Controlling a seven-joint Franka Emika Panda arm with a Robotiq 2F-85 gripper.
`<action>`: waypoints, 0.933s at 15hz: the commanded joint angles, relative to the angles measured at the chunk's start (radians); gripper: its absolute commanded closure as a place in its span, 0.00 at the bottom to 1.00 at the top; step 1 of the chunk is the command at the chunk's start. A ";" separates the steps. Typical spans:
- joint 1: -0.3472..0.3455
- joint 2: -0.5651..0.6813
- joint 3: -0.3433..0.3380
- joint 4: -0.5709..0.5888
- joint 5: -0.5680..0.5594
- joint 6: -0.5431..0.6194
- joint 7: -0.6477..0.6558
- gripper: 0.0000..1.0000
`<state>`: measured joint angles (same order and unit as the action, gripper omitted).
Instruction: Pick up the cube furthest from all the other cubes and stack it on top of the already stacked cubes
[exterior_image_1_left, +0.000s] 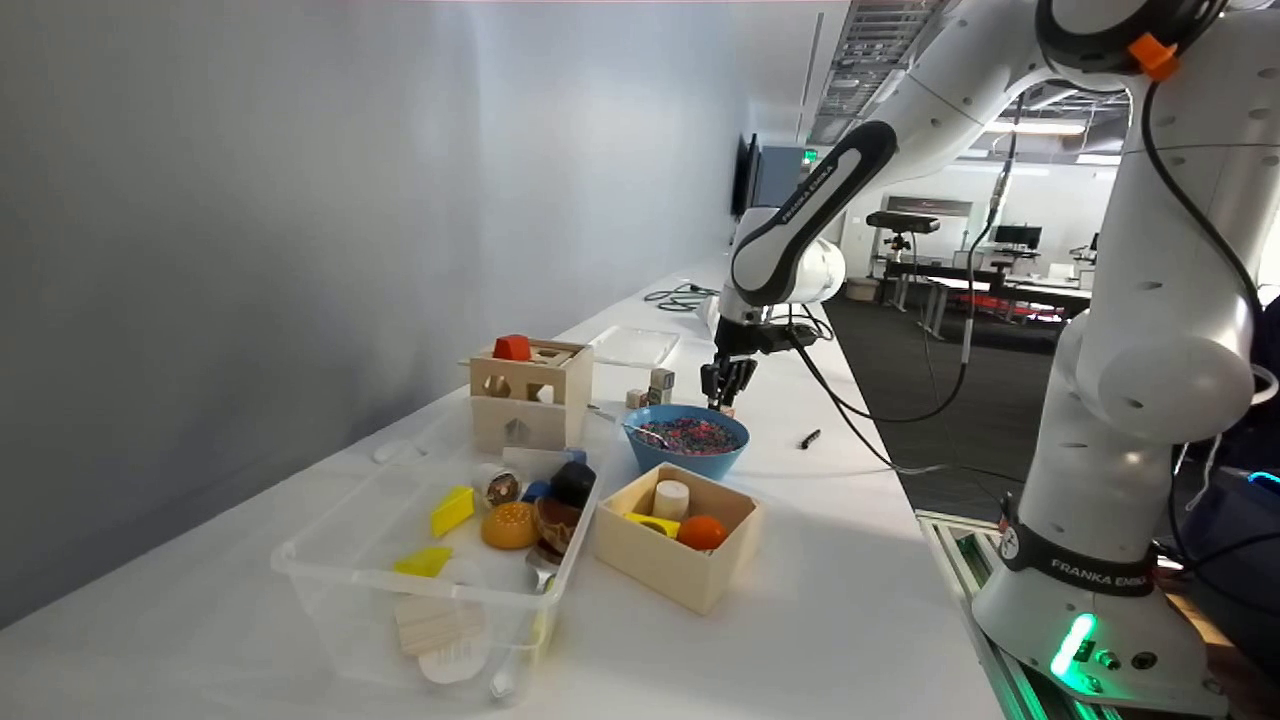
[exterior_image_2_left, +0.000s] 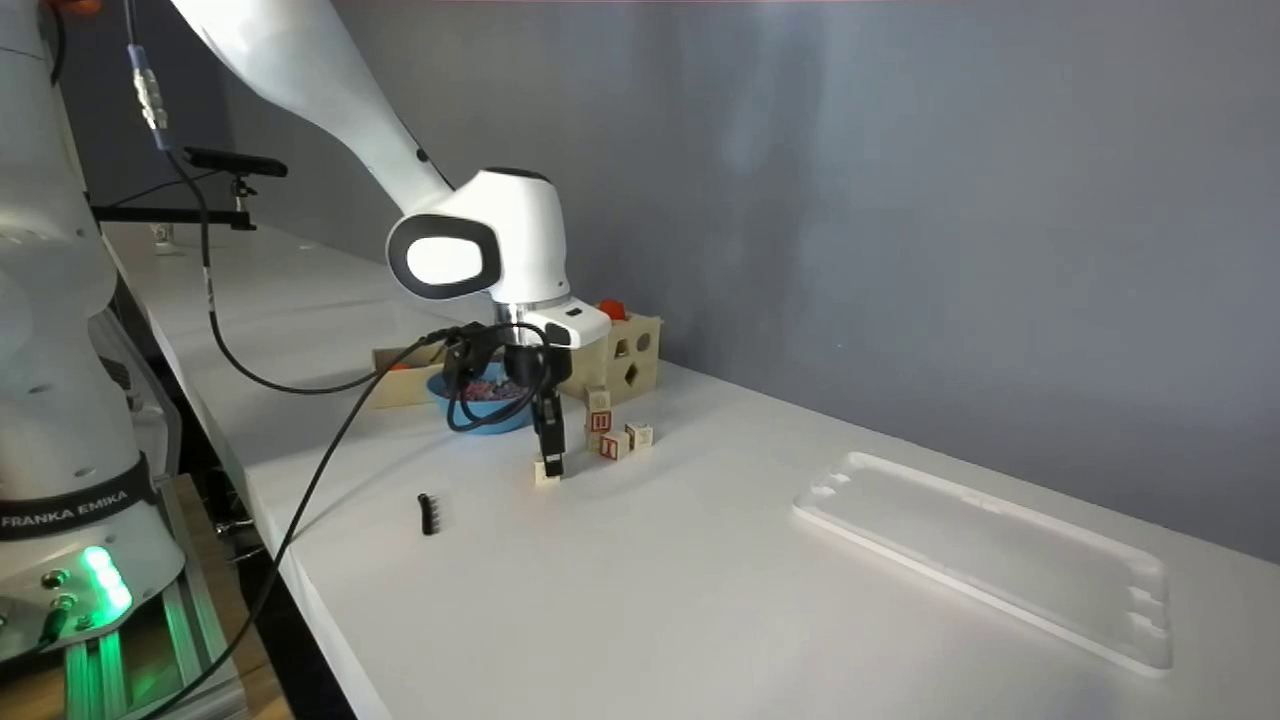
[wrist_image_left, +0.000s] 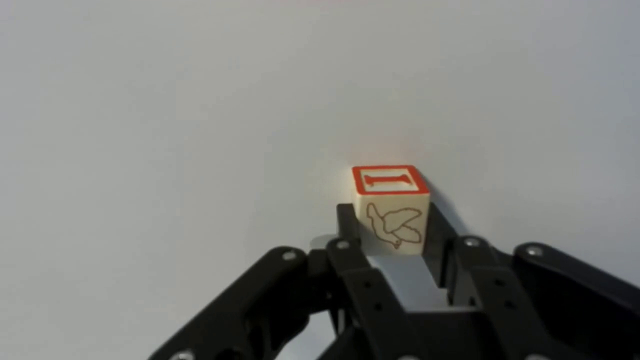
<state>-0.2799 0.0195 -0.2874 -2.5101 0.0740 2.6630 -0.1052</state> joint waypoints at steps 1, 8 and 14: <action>-0.006 -0.032 0.000 -0.023 0.006 0.011 -0.038 0.91; -0.029 -0.147 -0.036 -0.003 -0.002 -0.080 -0.136 0.91; 0.026 -0.197 -0.016 0.099 0.023 -0.254 -0.174 0.91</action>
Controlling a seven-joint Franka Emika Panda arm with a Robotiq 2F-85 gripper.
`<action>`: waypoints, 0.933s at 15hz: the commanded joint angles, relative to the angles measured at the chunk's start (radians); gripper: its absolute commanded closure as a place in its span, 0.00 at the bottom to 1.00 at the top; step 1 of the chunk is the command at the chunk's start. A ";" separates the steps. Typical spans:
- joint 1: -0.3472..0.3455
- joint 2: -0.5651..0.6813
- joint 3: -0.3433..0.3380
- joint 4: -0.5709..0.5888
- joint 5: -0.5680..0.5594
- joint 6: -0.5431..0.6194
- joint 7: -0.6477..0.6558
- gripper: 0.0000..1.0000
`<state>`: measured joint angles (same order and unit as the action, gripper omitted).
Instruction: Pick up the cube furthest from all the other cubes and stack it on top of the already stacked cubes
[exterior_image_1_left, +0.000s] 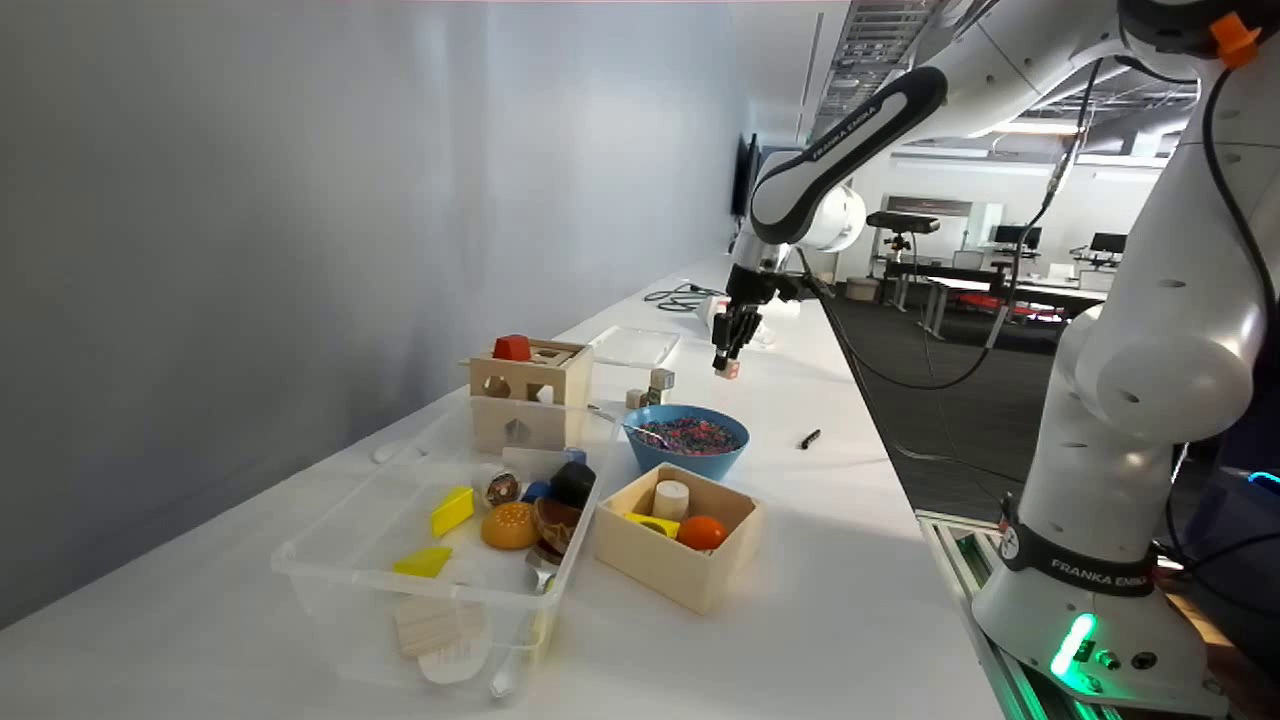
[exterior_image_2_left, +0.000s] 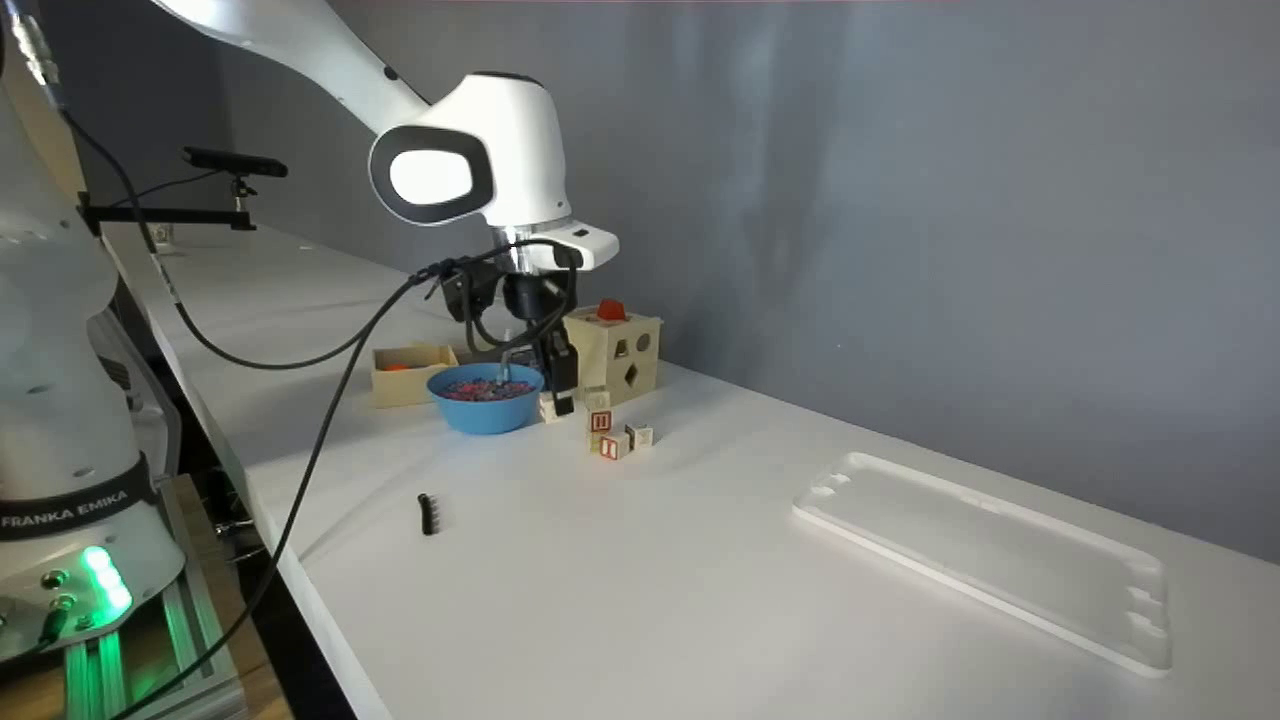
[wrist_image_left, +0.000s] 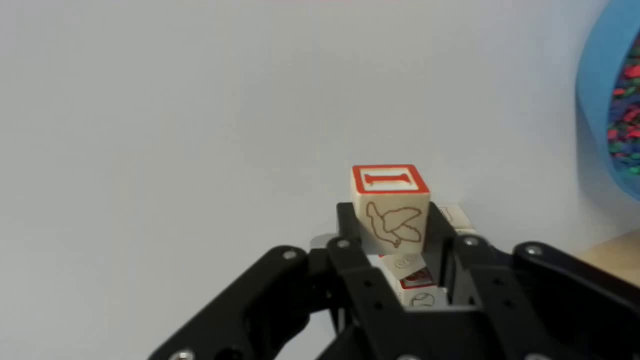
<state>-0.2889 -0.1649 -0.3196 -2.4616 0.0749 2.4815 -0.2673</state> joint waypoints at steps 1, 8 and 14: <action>0.043 -0.004 0.031 0.071 0.002 -0.081 0.016 0.91; 0.078 0.008 0.070 0.088 -0.001 -0.044 0.048 0.66; 0.076 0.013 0.068 0.090 -0.001 -0.044 0.048 0.66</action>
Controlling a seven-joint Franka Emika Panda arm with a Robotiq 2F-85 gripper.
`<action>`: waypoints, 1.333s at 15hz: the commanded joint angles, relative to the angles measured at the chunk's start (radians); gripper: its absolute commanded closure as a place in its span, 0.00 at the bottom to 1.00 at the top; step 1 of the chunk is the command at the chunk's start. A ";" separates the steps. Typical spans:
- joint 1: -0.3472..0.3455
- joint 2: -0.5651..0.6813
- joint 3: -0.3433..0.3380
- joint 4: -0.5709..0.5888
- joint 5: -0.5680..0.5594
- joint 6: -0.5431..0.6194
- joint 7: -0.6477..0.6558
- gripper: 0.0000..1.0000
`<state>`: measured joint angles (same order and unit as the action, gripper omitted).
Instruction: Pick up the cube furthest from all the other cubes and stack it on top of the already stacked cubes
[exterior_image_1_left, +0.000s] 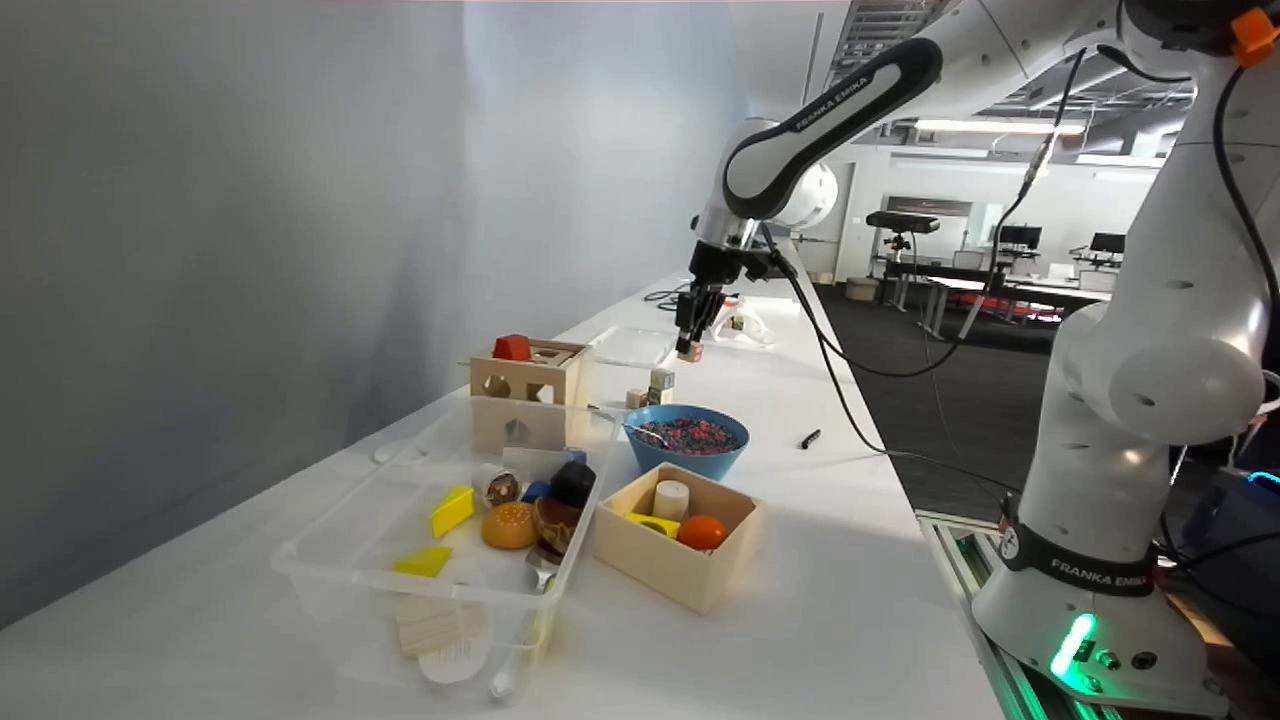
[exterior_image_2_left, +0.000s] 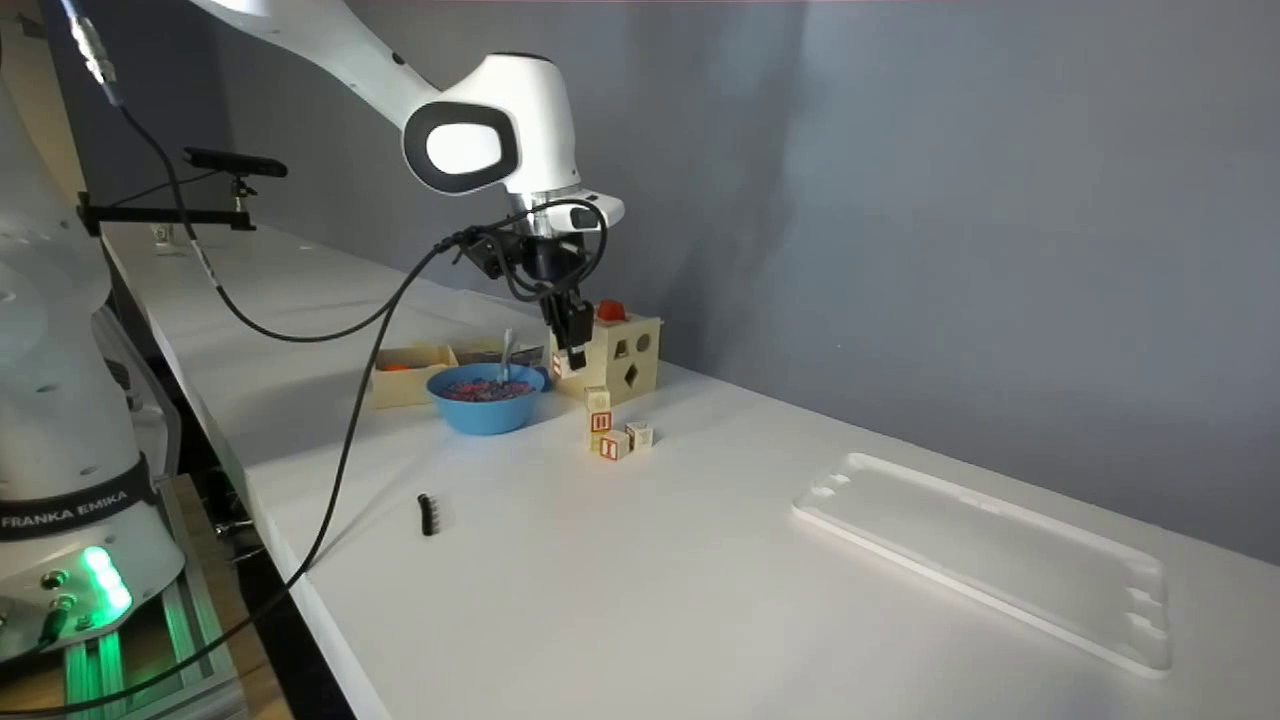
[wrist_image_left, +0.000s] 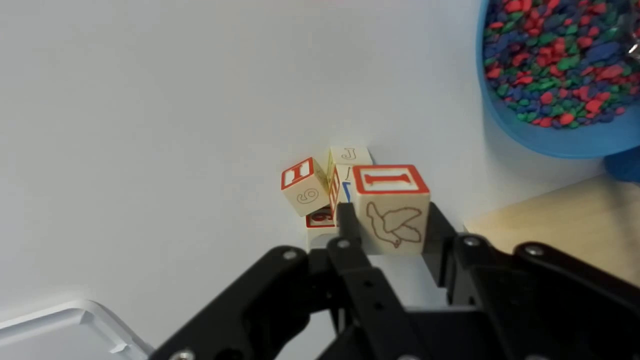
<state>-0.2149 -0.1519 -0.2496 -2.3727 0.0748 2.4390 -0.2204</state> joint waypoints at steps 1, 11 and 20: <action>0.002 0.000 -0.002 0.001 -0.001 -0.001 0.001 0.66; -0.010 0.073 0.053 0.099 -0.132 -0.021 0.294 0.91; 0.002 0.137 0.046 0.139 -0.146 -0.023 0.327 0.91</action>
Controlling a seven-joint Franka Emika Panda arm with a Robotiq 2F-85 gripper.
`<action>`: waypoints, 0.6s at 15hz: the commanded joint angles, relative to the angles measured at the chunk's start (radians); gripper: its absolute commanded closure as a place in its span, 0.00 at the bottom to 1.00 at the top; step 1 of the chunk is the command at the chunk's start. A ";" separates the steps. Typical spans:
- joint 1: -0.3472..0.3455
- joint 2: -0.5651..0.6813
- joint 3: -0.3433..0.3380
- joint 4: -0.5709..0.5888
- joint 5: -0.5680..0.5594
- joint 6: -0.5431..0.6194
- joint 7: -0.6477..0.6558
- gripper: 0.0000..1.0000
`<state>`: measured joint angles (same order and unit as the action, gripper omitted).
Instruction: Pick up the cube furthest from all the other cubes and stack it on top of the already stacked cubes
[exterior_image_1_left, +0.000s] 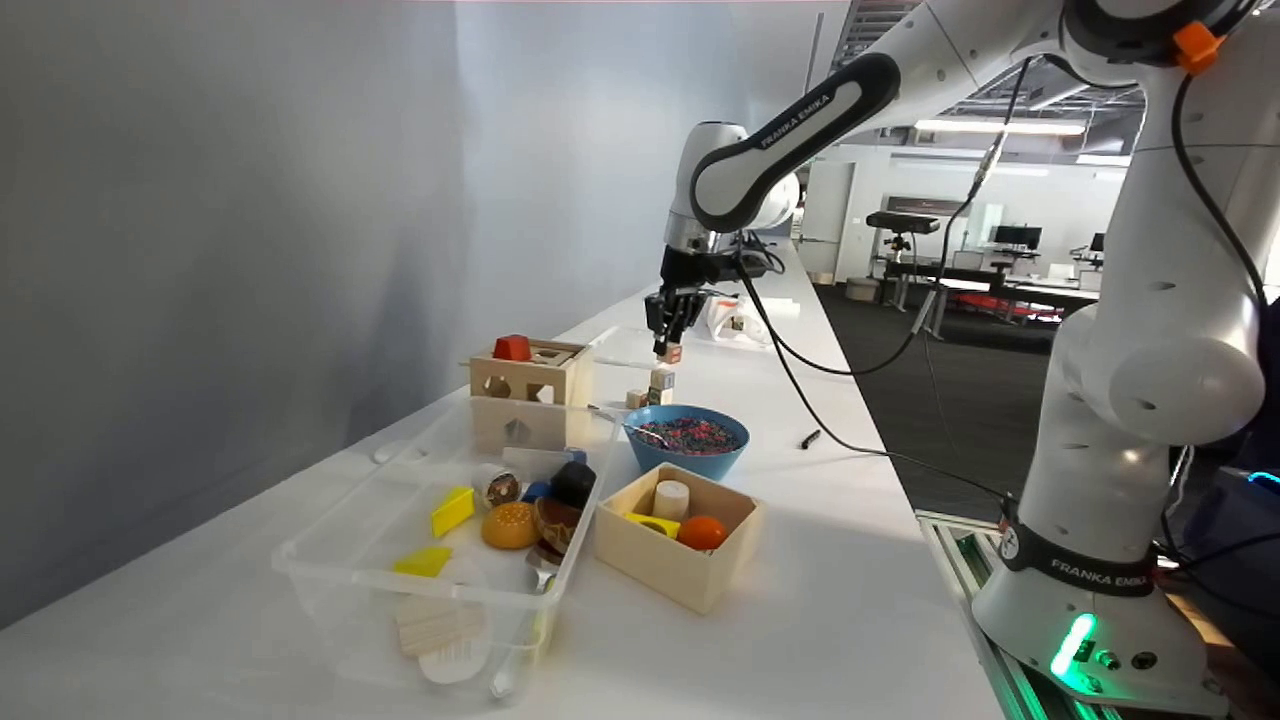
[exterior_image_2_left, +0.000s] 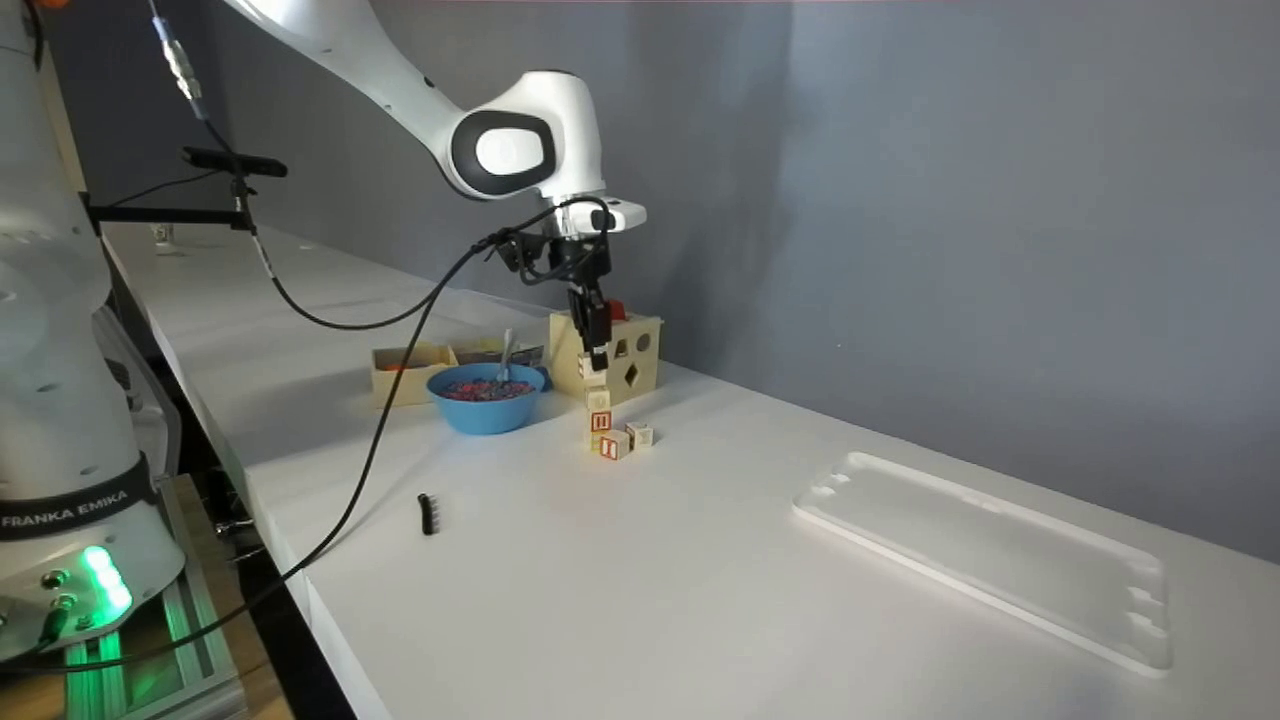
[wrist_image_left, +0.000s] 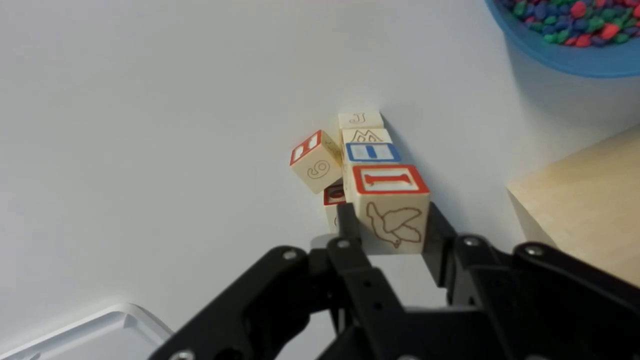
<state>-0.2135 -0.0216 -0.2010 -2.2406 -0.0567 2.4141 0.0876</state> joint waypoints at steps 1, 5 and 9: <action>0.000 0.010 -0.003 0.010 -0.018 0.000 0.023 0.91; -0.001 0.015 -0.004 0.012 -0.019 0.000 0.029 0.91; -0.001 0.024 -0.004 0.022 -0.019 -0.002 0.041 0.91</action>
<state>-0.2148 -0.0148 -0.2030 -2.2406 -0.0567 2.4144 0.0958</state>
